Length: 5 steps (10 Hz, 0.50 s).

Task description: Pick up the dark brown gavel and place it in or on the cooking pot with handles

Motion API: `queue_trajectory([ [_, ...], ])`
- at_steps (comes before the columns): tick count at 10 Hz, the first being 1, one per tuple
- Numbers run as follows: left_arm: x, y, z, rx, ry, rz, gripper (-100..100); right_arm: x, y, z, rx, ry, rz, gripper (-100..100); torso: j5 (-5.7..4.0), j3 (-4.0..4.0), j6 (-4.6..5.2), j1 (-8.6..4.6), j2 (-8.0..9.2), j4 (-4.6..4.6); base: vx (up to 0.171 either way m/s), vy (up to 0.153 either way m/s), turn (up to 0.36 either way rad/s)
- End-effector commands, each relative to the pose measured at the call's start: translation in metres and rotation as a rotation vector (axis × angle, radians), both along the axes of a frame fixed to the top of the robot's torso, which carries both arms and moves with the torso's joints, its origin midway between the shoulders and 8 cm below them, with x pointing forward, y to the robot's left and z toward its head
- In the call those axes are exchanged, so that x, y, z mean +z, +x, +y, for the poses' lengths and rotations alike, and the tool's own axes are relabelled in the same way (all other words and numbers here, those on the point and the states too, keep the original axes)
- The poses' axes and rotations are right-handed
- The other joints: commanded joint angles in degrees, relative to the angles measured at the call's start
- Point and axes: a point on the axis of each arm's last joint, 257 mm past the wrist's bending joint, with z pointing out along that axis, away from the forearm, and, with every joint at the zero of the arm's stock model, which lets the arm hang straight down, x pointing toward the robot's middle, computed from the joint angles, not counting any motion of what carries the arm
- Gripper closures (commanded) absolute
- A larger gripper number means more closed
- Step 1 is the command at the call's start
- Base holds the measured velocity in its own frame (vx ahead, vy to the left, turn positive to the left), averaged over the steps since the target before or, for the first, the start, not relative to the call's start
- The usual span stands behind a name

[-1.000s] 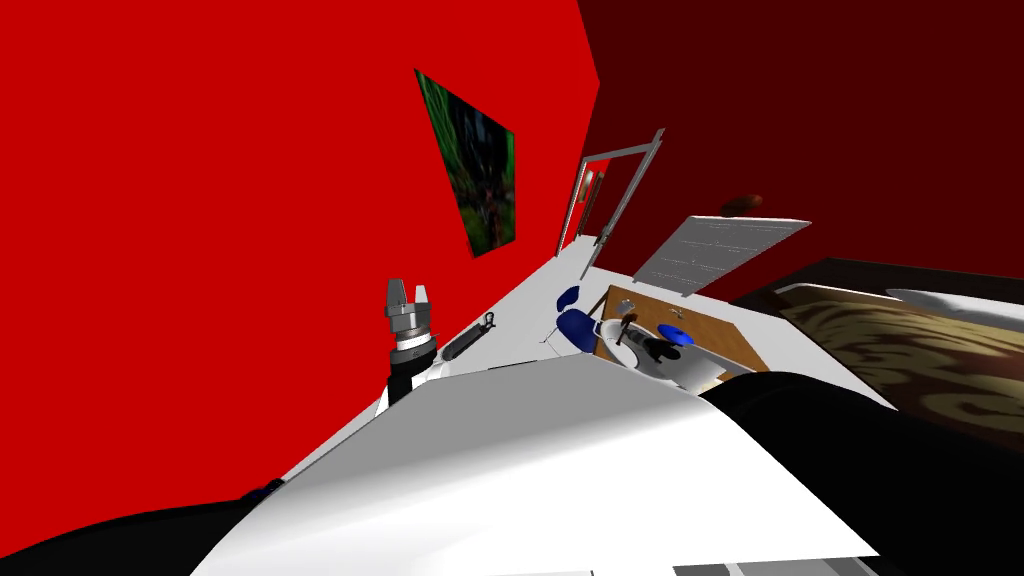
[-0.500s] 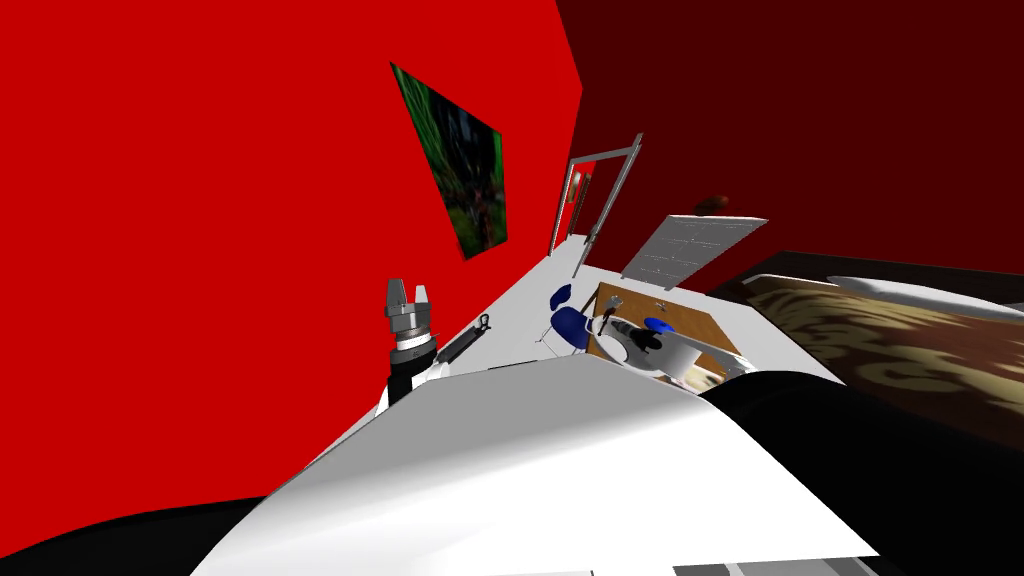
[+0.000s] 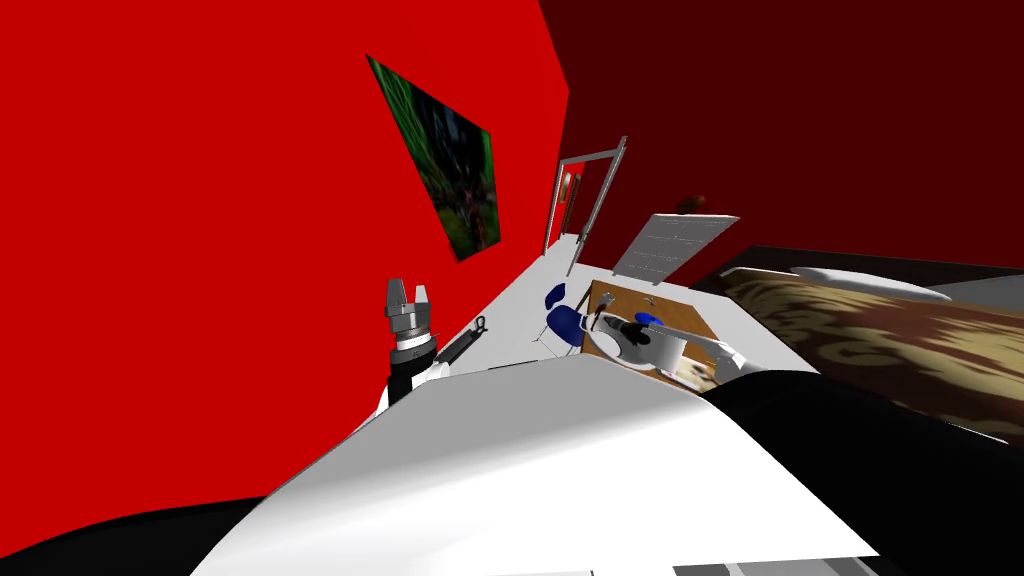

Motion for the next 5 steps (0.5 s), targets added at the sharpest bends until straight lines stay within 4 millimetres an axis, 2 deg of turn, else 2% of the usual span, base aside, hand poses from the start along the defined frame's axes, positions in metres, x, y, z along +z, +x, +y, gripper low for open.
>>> queue_trajectory([
  [1,0.0,0.0,0.0,0.0,0.0,0.0,0,0.006,0.006,0.013,0.016,0.002,0.001,-100,0.0,0.0,0.0,0.0,0.0,0.0,0.005,0.021,-0.098],
  [2,0.0,0.0,0.0,0.0,0.0,0.0,0,0.009,0.007,0.011,0.018,-0.005,0.0,-100,0.01,0.02,0.02,0.05,0.04,0.01,-0.013,0.016,-0.073],
  [3,0.0,0.0,0.0,0.0,0.0,0.0,0,0.013,0.01,0.021,0.028,-0.005,0.002,-100,0.0,0.06,0.02,0.03,0.1,0.02,-0.006,0.017,-0.092],
  [4,0.0,0.0,0.0,0.0,0.0,0.0,0,0.011,0.009,0.017,0.028,-0.004,0.001,-100,0.01,0.06,0.02,0.05,0.1,0.03,-0.005,0.016,-0.023],
  [5,0.0,0.0,0.0,0.0,0.0,0.0,0,0.011,0.009,0.017,0.024,-0.003,0.001,0,0.0,0.06,0.01,0.03,0.1,0.02,0.0,0.0,0.0],
])
